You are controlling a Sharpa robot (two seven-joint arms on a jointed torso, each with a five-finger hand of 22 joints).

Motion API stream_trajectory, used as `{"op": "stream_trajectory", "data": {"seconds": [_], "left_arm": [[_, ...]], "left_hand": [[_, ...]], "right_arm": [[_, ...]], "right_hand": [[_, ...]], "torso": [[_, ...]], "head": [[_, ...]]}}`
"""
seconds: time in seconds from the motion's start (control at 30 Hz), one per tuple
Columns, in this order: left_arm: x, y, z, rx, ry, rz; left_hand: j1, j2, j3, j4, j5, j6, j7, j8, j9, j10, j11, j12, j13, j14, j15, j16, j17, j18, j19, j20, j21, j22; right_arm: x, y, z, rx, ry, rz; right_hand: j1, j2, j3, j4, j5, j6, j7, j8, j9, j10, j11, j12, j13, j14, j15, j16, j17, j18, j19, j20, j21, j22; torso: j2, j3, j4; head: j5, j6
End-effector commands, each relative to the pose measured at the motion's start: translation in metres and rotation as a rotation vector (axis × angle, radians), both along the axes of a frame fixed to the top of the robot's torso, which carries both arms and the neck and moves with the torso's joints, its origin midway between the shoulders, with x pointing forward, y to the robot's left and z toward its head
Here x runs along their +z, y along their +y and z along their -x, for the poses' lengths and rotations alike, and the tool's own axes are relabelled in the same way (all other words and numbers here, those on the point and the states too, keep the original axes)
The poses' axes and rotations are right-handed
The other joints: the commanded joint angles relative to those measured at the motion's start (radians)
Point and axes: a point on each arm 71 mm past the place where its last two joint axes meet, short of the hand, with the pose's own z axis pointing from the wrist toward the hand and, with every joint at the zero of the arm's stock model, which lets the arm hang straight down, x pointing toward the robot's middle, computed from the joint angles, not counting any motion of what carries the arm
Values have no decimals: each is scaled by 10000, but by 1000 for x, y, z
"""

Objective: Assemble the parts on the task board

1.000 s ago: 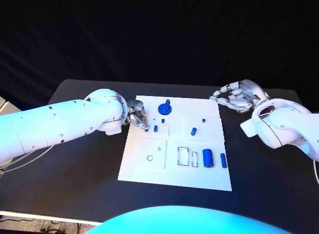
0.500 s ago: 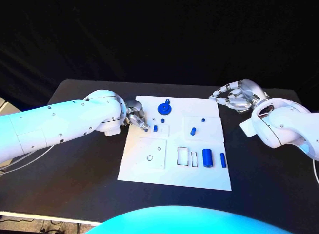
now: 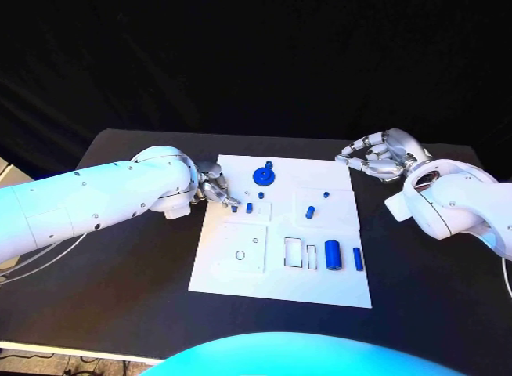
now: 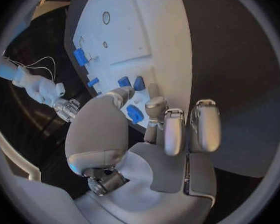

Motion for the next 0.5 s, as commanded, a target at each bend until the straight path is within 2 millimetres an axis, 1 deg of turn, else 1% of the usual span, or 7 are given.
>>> {"op": "stream_trajectory", "data": {"seconds": [0.03,0.1,0.27,0.3,0.4,0.47,0.5], "left_arm": [[1,2,-2,330,-119,153],[1,4,-2,413,-179,188],[4,5,-3,632,-334,785],[5,5,-4,711,-367,1127],[8,4,-5,988,-505,2371],[12,3,-6,1249,-686,3410],[13,3,-7,1340,-802,3779]], "left_hand": [[-158,90,-358,-12,-357,39,68,-102,-27,-76,14,-61,-15,773,42,-61,1533,-3,-70,31,-68,357],[-106,263,-840,-1,-742,45,66,-155,-45,-88,12,-57,-7,775,38,-59,1534,0,-73,37,-81,351],[-93,356,-1016,1,-788,49,64,-170,-49,-97,14,-63,-15,768,37,-71,1509,7,-89,35,-96,330],[-94,439,-1219,0,-810,-41,95,-231,-66,-176,37,-146,-121,743,51,-116,1420,24,-142,26,-136,269],[-21,590,-1728,-3,-855,-356,237,-379,-96,-806,161,-884,-1072,657,141,-259,1157,140,-570,65,-445,-205],[238,800,-2399,-11,-828,-1183,612,-628,-233,-2303,518,-2203,-2721,62,452,-1057,-205,463,-1875,297,-1415,-1571],[240,865,-2574,1,-824,-1470,749,-713,-293,-2623,657,-2342,-2807,-183,572,-1325,-637,558,-2312,374,-1746,-2009]], "right_arm": [[1,1,0,113,-154,22],[1,1,0,110,-159,22],[1,1,0,103,-179,19],[1,1,0,97,-187,18],[1,0,0,71,-211,16],[1,0,0,54,-224,17],[1,0,0,49,-227,18]], "right_hand": [[-26,27,14,-16,58,-67,-26,28,-13,293,64,-48,1878,1035,24,-18,2530,-68,1029,55,44,2634],[-26,27,14,-16,58,-67,-26,28,-13,293,64,-48,1878,1035,24,-18,2530,-68,1029,55,44,2634],[-26,27,14,-16,58,-67,-26,28,-13,293,64,-48,1878,1035,24,-18,2530,-68,1029,55,44,2634],[-26,27,14,-16,58,-67,-26,28,-13,293,64,-48,1878,1035,24,-18,2530,-68,1029,55,44,2634],[-57,23,2,-8,55,-77,-24,25,-17,290,66,-51,1876,1035,25,-18,2531,-68,1029,55,44,2634],[-57,23,2,-8,55,-77,-24,25,-17,290,66,-51,1876,1035,25,-18,2531,-68,1029,55,44,2634],[-57,23,2,-8,55,-77,-24,25,-17,290,66,-51,1876,1035,25,-18,2531,-68,1029,55,44,2634]], "torso": [[1,0,-1],[4,-4,-1],[5,-2,1],[4,0,2],[-8,2,4],[-10,7,6],[-13,5,7]], "head": [[-6,21],[-5,35],[-18,58],[-18,67],[-41,80],[-50,99],[-56,105]]}}
